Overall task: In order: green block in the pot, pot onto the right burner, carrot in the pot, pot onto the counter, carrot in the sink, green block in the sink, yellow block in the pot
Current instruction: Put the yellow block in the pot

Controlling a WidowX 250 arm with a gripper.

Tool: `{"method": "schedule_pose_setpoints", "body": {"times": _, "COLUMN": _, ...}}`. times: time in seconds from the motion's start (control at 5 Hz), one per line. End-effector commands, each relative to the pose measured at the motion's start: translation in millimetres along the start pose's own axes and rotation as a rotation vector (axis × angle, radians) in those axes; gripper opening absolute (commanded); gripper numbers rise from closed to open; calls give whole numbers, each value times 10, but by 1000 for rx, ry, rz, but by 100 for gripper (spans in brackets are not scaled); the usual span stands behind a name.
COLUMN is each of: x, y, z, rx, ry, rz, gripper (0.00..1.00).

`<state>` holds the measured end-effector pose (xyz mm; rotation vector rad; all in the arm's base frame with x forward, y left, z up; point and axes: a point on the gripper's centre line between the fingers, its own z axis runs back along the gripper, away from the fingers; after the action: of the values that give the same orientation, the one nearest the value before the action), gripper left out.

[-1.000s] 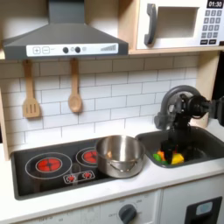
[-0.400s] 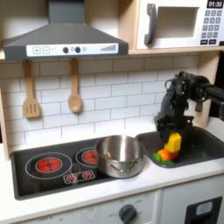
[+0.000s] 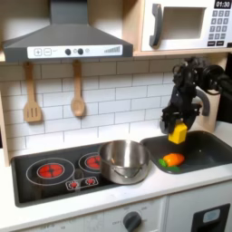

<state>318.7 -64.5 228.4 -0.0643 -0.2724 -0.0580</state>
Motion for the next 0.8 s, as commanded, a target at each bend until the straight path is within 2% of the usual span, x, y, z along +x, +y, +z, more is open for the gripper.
{"method": "schedule_pose_setpoints", "body": {"times": 0.0, "x": -4, "y": 271, "z": 369, "rx": 63, "ry": -71, "rz": 107, "gripper": 0}}
{"method": "schedule_pose_setpoints", "body": {"times": 0.2, "x": -5, "y": 457, "z": 403, "rx": 105, "ry": -91, "rz": 158, "gripper": 0}}
{"method": "schedule_pose_setpoints", "body": {"times": 0.6, "x": 42, "y": 888, "z": 448, "rx": 170, "ry": -113, "rz": 221, "gripper": 0}}
